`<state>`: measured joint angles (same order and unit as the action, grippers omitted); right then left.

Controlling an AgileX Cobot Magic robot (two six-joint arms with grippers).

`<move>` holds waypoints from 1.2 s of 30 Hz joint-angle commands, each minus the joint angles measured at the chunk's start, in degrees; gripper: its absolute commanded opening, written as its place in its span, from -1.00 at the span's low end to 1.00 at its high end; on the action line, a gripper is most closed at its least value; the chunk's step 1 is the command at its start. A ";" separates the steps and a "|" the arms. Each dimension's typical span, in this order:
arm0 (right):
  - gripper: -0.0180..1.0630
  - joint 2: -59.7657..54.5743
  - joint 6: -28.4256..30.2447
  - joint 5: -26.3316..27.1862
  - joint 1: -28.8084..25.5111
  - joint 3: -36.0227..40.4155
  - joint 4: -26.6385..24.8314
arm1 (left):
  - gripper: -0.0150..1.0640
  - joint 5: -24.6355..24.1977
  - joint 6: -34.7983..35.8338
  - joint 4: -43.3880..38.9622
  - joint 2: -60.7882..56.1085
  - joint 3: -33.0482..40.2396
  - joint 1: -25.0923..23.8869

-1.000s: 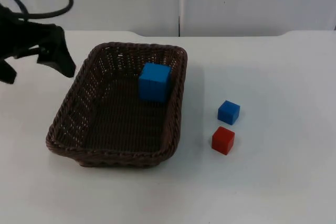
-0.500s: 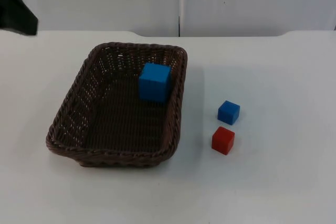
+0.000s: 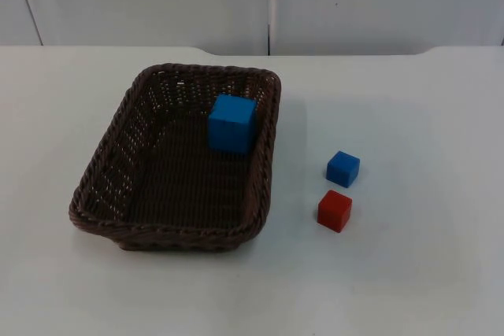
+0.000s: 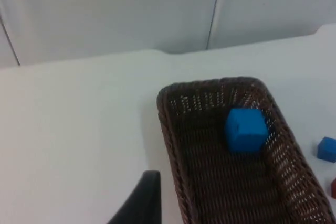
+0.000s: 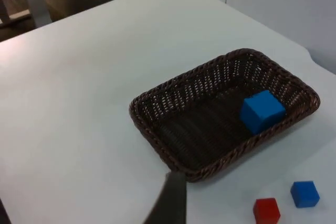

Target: Pick up the basket with the left hand and place the largest block into the basket with the right hand.

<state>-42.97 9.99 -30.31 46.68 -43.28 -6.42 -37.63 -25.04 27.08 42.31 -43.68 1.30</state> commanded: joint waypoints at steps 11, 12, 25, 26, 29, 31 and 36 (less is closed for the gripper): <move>0.44 11.45 -0.52 -3.04 -0.18 6.16 -0.12 | 0.97 -7.69 0.03 -0.87 -14.68 0.31 0.40; 0.44 12.60 -0.52 -3.70 -0.18 6.41 -0.12 | 0.97 -8.76 0.03 -0.97 -16.57 0.31 0.40; 0.44 22.91 -0.52 -9.33 -0.18 7.89 -0.12 | 0.97 -18.34 11.28 -12.12 -33.85 0.31 0.40; 0.44 23.55 -0.52 -9.71 -0.18 7.89 -0.12 | 0.97 -19.09 12.71 -13.46 -35.71 0.31 0.40; 0.44 25.99 -0.64 -11.01 -0.18 7.89 0.13 | 0.97 -21.74 14.09 -15.79 -39.97 0.31 0.40; 0.44 27.07 -0.64 -11.60 -0.18 7.89 0.13 | 0.97 -22.43 14.93 -16.52 -41.22 0.31 0.40; 0.44 32.98 -1.01 -17.14 -0.18 7.89 0.13 | 0.97 -28.08 18.00 -20.08 -42.31 0.91 0.40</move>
<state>-12.36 9.42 -44.77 46.68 -35.43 -6.42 -62.98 -8.33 8.33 0.15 -43.68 1.30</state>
